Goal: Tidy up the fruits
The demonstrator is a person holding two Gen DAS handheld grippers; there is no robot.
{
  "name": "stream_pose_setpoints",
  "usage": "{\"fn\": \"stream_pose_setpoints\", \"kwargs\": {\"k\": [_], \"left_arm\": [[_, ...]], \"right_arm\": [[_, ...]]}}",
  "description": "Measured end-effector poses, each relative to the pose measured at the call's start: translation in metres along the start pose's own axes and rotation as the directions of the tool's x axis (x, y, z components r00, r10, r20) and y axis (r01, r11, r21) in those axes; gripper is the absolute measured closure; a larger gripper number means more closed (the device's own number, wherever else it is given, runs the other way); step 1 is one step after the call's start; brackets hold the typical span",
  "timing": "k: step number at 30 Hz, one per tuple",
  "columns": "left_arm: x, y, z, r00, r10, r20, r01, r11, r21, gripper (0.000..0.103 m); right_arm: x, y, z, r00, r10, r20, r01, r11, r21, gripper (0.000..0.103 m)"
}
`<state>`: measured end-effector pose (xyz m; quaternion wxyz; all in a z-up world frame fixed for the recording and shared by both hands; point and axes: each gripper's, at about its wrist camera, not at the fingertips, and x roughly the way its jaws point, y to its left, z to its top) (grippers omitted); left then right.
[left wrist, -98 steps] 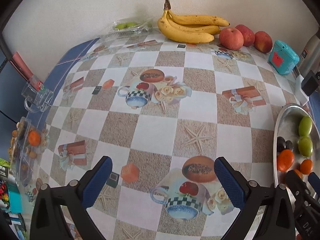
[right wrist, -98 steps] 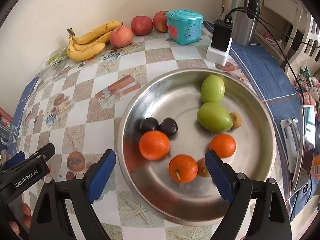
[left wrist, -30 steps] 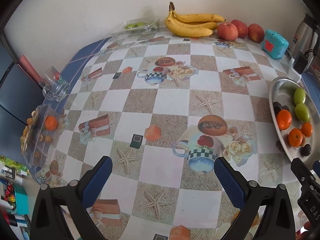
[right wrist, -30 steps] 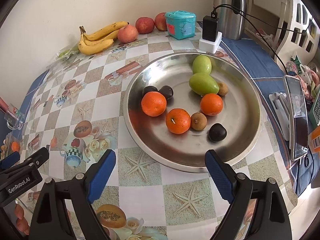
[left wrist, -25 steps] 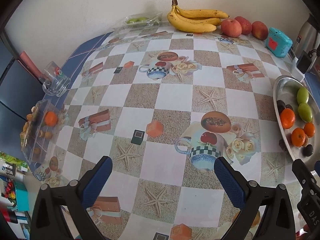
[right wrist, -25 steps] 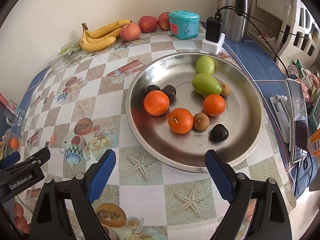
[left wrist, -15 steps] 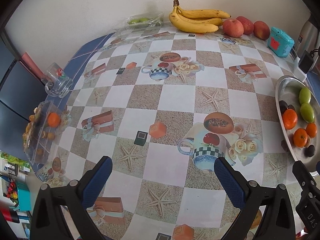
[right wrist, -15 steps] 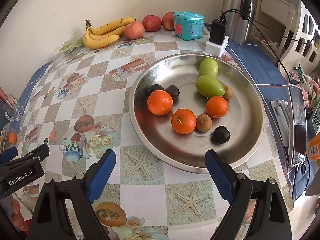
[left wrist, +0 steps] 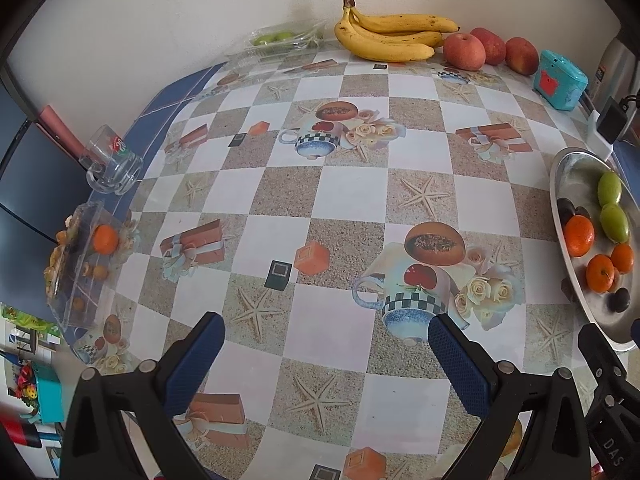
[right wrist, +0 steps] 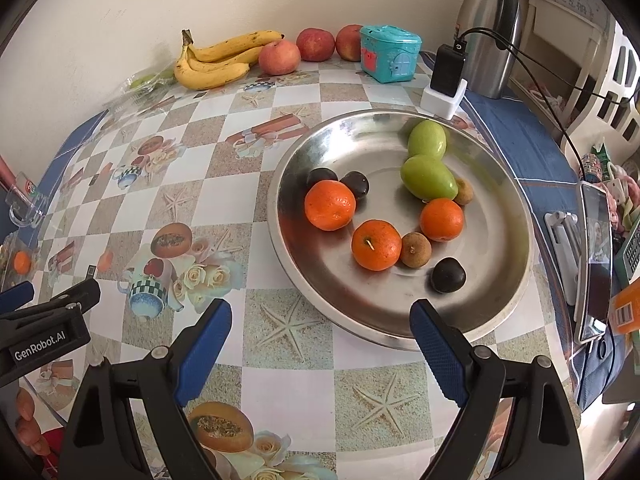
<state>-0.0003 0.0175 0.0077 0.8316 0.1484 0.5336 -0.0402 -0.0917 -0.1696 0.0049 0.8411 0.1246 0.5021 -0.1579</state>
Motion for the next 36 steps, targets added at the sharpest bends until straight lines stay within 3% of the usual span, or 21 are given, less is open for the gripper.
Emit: {"fn": "stream_pose_setpoints", "kwargs": {"k": [36], "left_arm": [[-0.0016,-0.0010,0.0005,1.000,0.001,0.000,-0.001,1.000,0.006,0.000]], "right_arm": [[-0.0006,0.0013,0.0005,1.000,-0.006,-0.003,0.006,1.000,-0.008,0.012]]}}
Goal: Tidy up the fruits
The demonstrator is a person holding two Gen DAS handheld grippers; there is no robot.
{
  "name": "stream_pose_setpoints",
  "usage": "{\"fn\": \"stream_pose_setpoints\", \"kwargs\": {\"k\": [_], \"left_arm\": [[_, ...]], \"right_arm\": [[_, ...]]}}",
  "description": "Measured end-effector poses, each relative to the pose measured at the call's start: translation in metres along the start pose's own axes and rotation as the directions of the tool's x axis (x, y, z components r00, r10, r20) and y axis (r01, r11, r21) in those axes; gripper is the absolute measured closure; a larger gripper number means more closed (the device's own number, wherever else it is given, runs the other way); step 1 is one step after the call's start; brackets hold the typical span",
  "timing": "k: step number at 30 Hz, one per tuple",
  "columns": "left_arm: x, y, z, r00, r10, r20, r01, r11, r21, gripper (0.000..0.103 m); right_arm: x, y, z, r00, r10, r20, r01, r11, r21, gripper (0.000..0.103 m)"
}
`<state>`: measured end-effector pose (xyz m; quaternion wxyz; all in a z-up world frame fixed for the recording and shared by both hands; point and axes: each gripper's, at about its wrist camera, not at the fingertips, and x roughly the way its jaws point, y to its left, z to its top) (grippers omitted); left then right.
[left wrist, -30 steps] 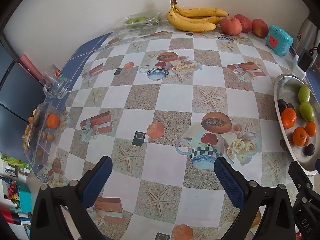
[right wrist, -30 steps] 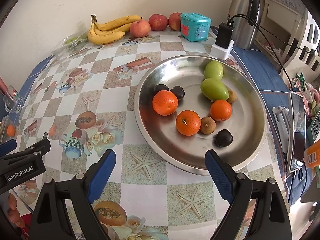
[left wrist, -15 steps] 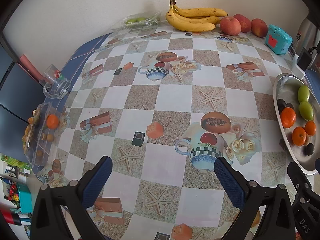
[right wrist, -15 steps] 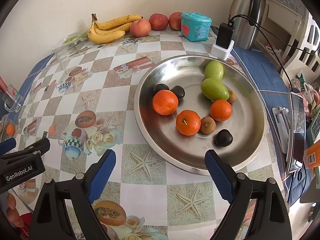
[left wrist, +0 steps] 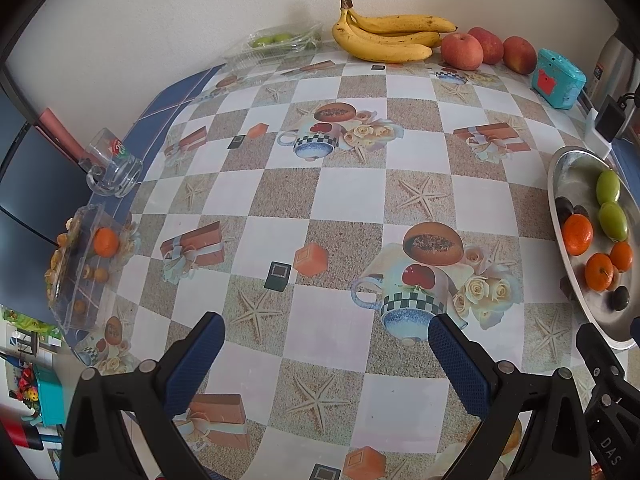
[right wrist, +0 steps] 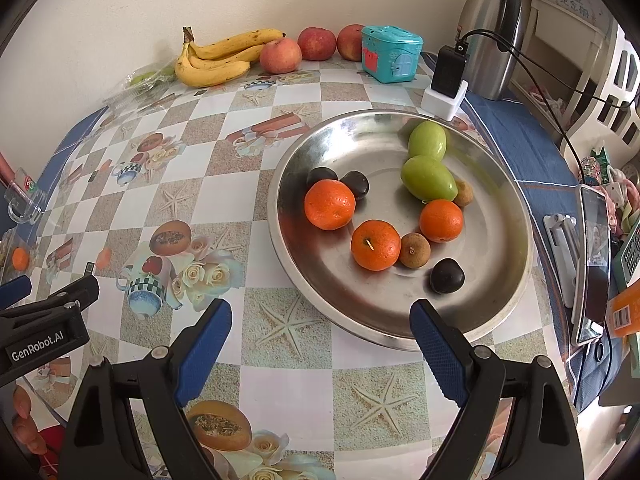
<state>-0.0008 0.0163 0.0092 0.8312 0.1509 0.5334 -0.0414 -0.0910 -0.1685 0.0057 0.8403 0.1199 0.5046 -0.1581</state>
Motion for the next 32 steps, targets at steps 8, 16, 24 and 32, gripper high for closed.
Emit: {"fn": "stream_pose_setpoints", "kwargs": {"k": [8,16,24,32], "left_arm": [[0.0026,0.0022,-0.0011,1.000,0.013,-0.008,-0.013,1.000,0.000,0.000],[0.0023,0.0033,-0.0010,1.000,0.018,-0.010,-0.018,1.000,-0.002,0.000],[0.0014,0.0045,-0.0018,1.000,0.021,-0.016,-0.021,1.000,-0.011,0.000],[-0.0038,0.0068,-0.0019,1.000,-0.007,0.005,0.007,1.000,-0.022,0.000]], "right_arm": [[0.0003,0.0000,-0.0001,1.000,0.000,0.000,0.000,1.000,0.000,0.012],[0.0004,-0.0003,-0.0004,1.000,0.000,0.000,0.000,1.000,0.001,0.012],[0.0005,-0.0003,-0.0005,1.000,0.000,-0.001,0.000,1.000,0.002,0.012],[0.0005,-0.0005,-0.0005,1.000,0.000,-0.001,0.000,1.000,0.001,0.012]]}}
